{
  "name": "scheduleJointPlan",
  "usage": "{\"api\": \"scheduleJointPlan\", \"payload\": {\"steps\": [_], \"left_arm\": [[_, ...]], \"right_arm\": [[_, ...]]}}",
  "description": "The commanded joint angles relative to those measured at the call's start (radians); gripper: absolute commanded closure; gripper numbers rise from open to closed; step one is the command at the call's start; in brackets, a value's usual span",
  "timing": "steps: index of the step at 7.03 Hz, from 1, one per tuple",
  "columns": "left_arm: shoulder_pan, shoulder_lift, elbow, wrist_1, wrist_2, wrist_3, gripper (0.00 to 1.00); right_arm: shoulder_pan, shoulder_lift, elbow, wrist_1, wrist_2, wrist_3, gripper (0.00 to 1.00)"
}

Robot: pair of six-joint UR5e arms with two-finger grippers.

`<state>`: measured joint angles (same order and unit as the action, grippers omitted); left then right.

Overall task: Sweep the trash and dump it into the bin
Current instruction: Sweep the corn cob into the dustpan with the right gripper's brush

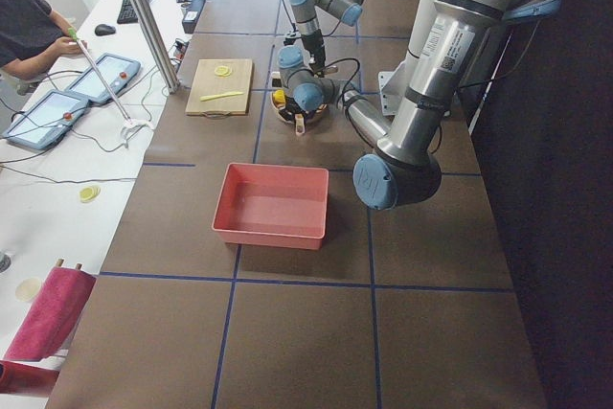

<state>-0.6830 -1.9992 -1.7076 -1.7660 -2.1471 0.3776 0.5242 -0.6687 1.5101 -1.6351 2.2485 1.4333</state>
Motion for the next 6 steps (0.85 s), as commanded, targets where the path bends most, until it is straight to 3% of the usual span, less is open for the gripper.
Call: {"api": "scheduleJointPlan", "payload": {"steps": [1,4,6], "left_arm": [[-0.001,0.005,0.000,-0.021,-0.034,-0.029,1.00],[-0.004,0.007,0.002,-0.058,-0.049,-0.058,1.00],[-0.022,0.005,-0.010,-0.059,-0.080,-0.100,1.00]], "right_arm": [[0.003,-0.002,0.004,0.000,0.002,-0.001,1.00],[0.034,-0.162,0.194,-0.024,0.037,-0.001,1.00],[0.042,-0.303,0.376,-0.101,0.025,-0.004,1.00]]}}
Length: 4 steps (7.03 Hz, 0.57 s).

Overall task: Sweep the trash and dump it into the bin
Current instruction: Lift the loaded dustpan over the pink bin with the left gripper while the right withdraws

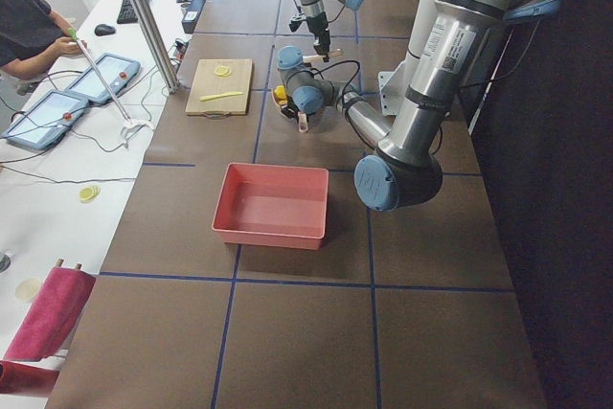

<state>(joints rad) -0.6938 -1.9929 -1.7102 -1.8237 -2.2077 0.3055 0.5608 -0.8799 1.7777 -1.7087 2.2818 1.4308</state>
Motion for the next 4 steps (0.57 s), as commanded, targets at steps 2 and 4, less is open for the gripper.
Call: {"api": "scheduleJointPlan", "payload": {"steps": [2,4], "left_arm": [[-0.044,0.037,-0.076,-0.002,-0.023,-0.072,1.00],[-0.117,0.104,-0.161,0.000,-0.046,-0.104,1.00]], "right_arm": [[0.037,-0.134,0.141,-0.028,-0.011,-0.001,1.00],[0.082,-0.177,0.166,-0.028,-0.015,-0.015,1.00]]}}
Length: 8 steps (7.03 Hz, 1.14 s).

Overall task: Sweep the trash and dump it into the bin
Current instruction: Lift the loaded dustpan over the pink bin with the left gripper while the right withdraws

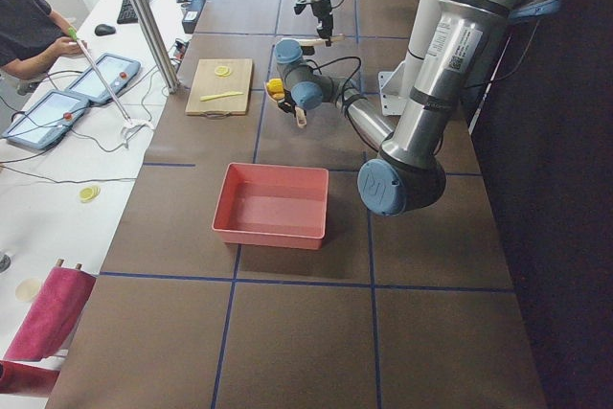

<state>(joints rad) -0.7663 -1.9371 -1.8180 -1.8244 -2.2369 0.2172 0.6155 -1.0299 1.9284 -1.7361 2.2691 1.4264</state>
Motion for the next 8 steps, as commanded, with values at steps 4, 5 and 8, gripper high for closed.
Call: {"api": "scheduleJointPlan", "payload": {"steps": [4,5,8], "left_arm": [[-0.307,0.237,-0.105,-0.013,-0.173,0.033,1.00],[-0.382,0.265,-0.104,-0.013,-0.190,0.062,1.00],[-0.557,0.369,-0.081,0.001,-0.181,0.281,1.00]], "right_arm": [[0.102,-0.143,0.050,-0.002,-0.036,-0.115,1.00],[0.119,-0.172,0.058,-0.002,-0.036,-0.142,1.00],[0.118,-0.193,0.055,-0.002,-0.072,-0.170,1.00]]}}
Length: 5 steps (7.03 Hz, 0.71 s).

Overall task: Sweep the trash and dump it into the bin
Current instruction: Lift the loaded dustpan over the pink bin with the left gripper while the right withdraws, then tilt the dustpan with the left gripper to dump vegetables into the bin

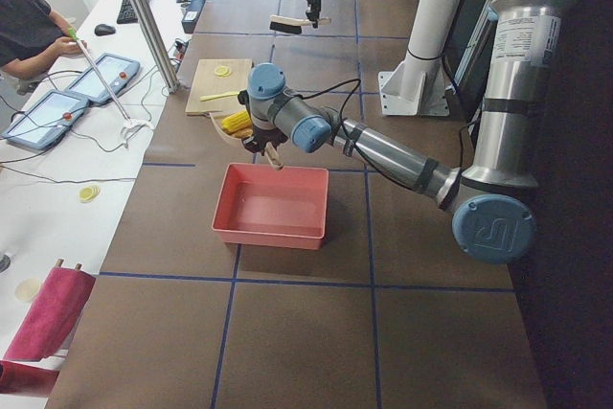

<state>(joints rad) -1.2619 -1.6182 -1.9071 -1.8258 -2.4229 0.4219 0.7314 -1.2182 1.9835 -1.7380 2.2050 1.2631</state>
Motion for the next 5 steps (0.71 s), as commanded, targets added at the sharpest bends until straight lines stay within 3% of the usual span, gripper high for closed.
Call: {"api": "scheduleJointPlan", "payload": {"steps": [1,5], "left_arm": [[-0.106,0.073,0.008,0.005,0.011,0.112,1.00],[-0.137,0.092,0.005,0.164,0.198,0.380,1.00]], "right_arm": [[0.003,-0.006,0.000,0.000,-0.017,-0.007,1.00],[-0.003,-0.011,0.000,0.000,-0.030,-0.010,1.00]]}}
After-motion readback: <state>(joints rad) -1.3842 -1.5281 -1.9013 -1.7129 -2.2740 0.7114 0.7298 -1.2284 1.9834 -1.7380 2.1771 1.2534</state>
